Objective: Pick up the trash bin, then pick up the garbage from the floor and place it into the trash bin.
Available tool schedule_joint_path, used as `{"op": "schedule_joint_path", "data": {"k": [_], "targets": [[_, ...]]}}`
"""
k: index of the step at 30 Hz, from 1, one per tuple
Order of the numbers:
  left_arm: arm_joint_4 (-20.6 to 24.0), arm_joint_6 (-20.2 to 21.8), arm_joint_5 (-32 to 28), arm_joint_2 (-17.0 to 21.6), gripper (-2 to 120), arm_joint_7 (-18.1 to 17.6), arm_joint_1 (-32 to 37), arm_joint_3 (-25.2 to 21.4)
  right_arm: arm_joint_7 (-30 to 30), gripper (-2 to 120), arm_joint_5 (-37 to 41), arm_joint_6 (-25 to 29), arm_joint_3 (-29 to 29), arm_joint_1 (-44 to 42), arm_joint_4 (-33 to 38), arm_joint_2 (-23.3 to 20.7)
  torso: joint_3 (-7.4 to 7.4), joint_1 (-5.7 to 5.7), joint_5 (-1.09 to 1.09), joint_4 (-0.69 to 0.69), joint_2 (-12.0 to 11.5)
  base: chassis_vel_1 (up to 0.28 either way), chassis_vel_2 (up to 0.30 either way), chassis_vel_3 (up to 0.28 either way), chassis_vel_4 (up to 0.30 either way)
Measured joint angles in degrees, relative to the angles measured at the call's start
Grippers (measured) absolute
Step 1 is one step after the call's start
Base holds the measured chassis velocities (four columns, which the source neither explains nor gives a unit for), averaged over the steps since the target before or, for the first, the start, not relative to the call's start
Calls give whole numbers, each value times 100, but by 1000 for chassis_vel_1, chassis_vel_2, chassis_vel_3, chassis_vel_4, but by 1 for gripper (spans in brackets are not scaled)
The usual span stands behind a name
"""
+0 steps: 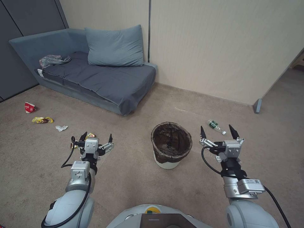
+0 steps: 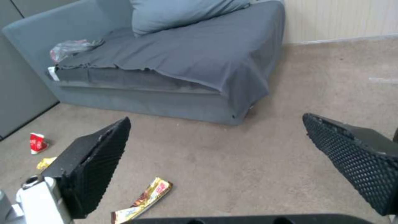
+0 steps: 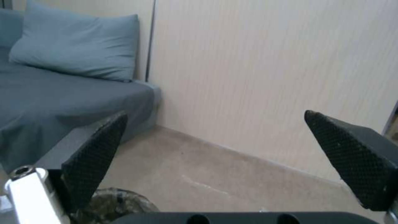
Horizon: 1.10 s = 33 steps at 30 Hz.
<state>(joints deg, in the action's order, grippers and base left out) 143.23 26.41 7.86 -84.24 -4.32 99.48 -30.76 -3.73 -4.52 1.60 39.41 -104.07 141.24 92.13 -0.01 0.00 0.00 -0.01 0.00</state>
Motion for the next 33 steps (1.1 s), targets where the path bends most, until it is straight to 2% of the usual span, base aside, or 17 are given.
{"op": "schedule_joint_path", "data": {"k": [33], "targets": [[0,0,-2,0,100,-1,-2,-1,6,100,-5,-2,0,1,1,0,1,0,0,1,0,0,0,0,0]]}}
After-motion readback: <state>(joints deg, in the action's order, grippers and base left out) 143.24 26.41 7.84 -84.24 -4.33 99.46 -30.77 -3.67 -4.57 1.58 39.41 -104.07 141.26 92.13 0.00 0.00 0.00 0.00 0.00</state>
